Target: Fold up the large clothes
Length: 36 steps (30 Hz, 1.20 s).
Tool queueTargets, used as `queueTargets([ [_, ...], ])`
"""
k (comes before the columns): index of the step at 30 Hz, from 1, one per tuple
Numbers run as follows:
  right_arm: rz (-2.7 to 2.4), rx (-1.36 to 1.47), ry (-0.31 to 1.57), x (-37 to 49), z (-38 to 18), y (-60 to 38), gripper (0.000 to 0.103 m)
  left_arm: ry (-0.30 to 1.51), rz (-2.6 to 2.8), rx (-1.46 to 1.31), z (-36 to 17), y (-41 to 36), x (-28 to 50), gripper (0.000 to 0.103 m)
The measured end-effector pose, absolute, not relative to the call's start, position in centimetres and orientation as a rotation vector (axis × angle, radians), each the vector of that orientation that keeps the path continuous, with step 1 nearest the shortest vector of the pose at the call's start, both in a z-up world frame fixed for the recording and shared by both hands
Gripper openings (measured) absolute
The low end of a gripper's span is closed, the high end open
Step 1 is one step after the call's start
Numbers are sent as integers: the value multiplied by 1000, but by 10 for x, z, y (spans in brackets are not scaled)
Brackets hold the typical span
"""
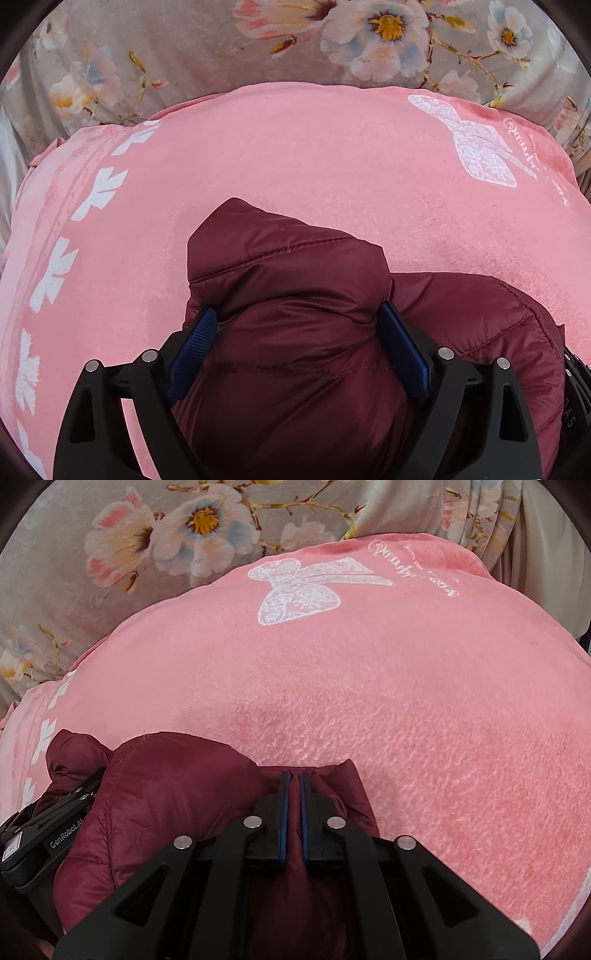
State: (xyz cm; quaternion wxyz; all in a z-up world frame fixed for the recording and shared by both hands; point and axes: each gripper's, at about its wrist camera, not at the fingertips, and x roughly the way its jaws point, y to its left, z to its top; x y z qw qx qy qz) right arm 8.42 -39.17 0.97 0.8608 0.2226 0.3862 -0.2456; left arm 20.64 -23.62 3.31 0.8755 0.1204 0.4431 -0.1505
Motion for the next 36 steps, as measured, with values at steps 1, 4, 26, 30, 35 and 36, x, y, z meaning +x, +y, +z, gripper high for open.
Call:
queueTargets([
  [1,-515,467,810,84,10,-392,3,924,-313,253,33,-236,206,87],
  [4,-514,467,810,84,9,-392,3,921,-310,255,33,-237,206,88],
  [26,-406,522,765,-34,59,-390,31,974,-465,163,92,-155,133,87],
  [30,-358,628,785,-67,40,-390,52,1052,-479,134,76,-138,114,87],
  [35,-279,722,798,-80,17,-380,56,1145,-503,-12,51,-118,109,88],
  [36,-266,734,801,-79,14,-378,57,1161,-510,-52,47,-114,109,88],
])
